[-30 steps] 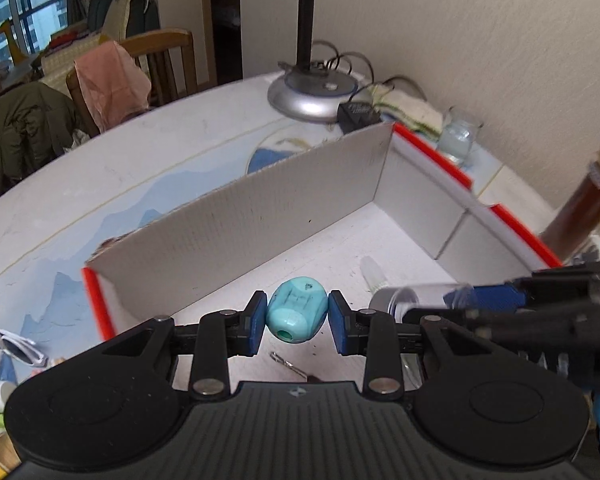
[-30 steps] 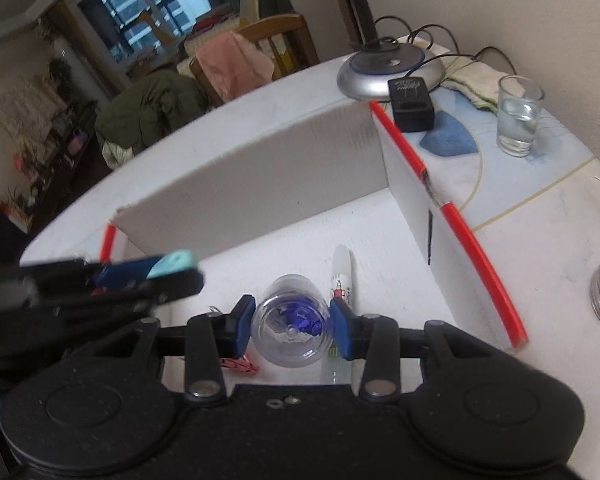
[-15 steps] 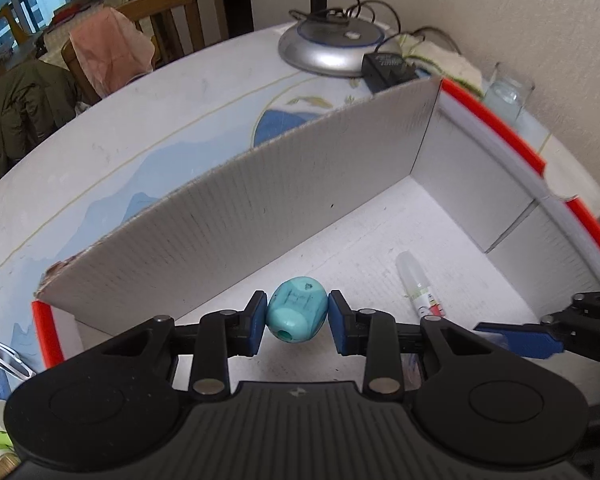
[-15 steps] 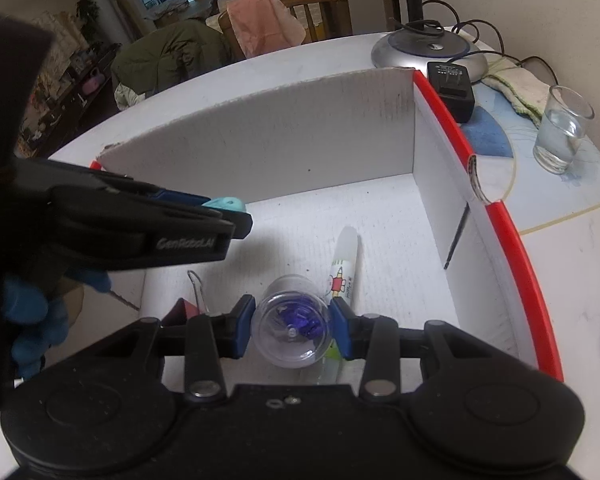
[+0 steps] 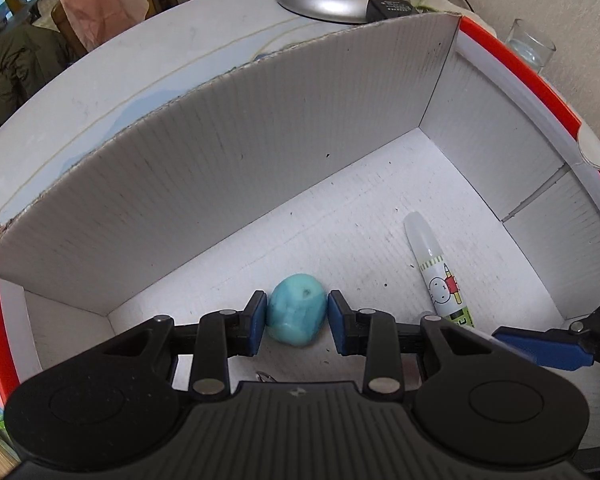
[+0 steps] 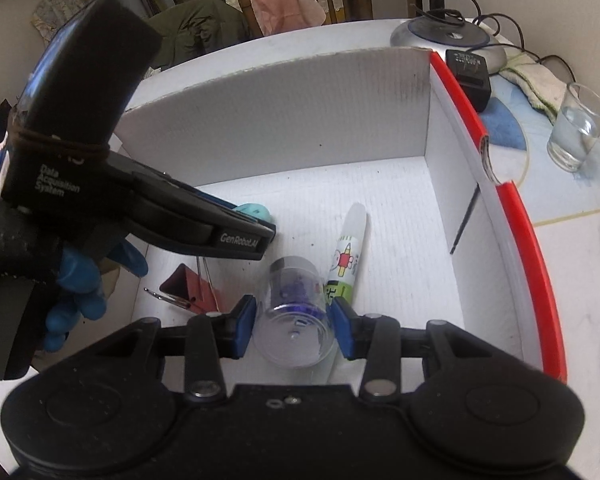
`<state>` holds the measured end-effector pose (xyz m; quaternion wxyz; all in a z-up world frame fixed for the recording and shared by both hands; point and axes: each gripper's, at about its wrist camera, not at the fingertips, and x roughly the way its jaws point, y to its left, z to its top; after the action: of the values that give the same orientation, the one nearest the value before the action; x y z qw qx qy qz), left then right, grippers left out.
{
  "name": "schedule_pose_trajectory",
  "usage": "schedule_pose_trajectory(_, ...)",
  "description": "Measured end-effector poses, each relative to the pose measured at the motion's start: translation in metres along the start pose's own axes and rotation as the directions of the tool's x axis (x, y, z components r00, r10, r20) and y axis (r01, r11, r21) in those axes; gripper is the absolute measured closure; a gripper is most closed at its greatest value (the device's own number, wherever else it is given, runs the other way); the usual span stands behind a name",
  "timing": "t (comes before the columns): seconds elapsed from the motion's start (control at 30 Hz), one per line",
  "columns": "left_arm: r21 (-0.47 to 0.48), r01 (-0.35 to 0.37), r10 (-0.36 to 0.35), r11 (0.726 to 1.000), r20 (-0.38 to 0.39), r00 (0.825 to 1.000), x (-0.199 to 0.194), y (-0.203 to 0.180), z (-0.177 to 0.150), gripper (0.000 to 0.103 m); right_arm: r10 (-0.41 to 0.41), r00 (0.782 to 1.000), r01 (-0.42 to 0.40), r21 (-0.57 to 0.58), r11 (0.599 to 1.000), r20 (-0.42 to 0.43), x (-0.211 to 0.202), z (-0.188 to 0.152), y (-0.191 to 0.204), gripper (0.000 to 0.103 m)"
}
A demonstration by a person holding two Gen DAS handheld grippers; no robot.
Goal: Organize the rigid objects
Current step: 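Open the left gripper to drop the eraser while the right releases the bead jar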
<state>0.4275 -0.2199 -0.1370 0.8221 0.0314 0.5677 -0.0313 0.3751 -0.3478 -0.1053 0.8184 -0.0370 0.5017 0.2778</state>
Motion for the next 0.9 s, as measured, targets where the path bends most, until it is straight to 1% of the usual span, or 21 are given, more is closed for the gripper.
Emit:
schedule_pose_trajectory(0.23,-0.013,-0.002,0.003,1.000,0.013,1.000,-0.009,-0.001,-0.003,0.070,0.024,1.000,-0.024,0.018,1.000,0.011,-0.006,-0.001,-0.003,0.059)
schedule_pose_trajectory(0.3,-0.025,-0.003,0.003,1.000,0.027,1.000,-0.016,0.001,-0.005,0.065,0.029,0.999,-0.030,0.020,0.999,0.014,-0.007,0.000,-0.003,0.058)
schedule_pose_trajectory(0.33,-0.031,0.000,0.001,1.000,0.036,0.999,-0.019,0.002,-0.007,0.060,0.032,0.999,-0.033,0.021,0.999,0.016,-0.007,0.000,-0.003,0.057)
schedule_pose_trajectory(0.37,-0.038,0.000,0.002,0.999,0.049,0.999,-0.025,0.002,-0.008,0.058,0.034,0.999,-0.035,0.022,0.999,0.018,-0.009,0.000,-0.003,0.056)
schedule_pose_trajectory(0.47,-0.065,0.011,-0.005,0.998,0.087,0.996,-0.041,0.007,-0.013,0.057,0.048,0.998,-0.049,0.029,0.998,0.029,-0.013,0.000,-0.001,0.053)
schedule_pose_trajectory(0.63,-0.101,0.025,-0.009,0.995,0.156,0.988,-0.072,0.015,-0.027,0.057,0.051,0.997,-0.053,0.049,0.997,0.054,-0.023,-0.001,0.002,0.052)
schedule_pose_trajectory(0.7,-0.111,0.034,-0.014,0.993,0.178,0.984,-0.085,0.017,-0.034,0.052,0.054,0.996,-0.058,0.049,0.997,0.072,-0.029,-0.002,0.004,0.046)
schedule_pose_trajectory(0.73,-0.115,0.034,-0.012,0.993,0.191,0.981,-0.091,0.019,-0.038,0.047,0.056,0.995,-0.060,0.048,0.997,0.082,-0.033,-0.003,0.005,0.041)
schedule_pose_trajectory(0.77,-0.118,0.036,-0.011,0.992,0.204,0.979,-0.097,0.021,-0.042,0.045,0.056,0.994,-0.060,0.046,0.997,0.090,-0.036,-0.003,0.007,0.038)
schedule_pose_trajectory(0.83,-0.121,0.046,-0.018,0.992,0.224,0.975,-0.108,0.024,-0.050,0.044,0.060,0.993,-0.065,0.042,0.997,0.102,-0.041,-0.004,0.010,0.038)
schedule_pose_trajectory(0.9,-0.125,0.052,-0.020,0.991,0.242,0.970,-0.118,0.027,-0.059,0.044,0.061,0.992,-0.065,0.041,0.997,0.108,-0.046,-0.004,0.014,0.034)
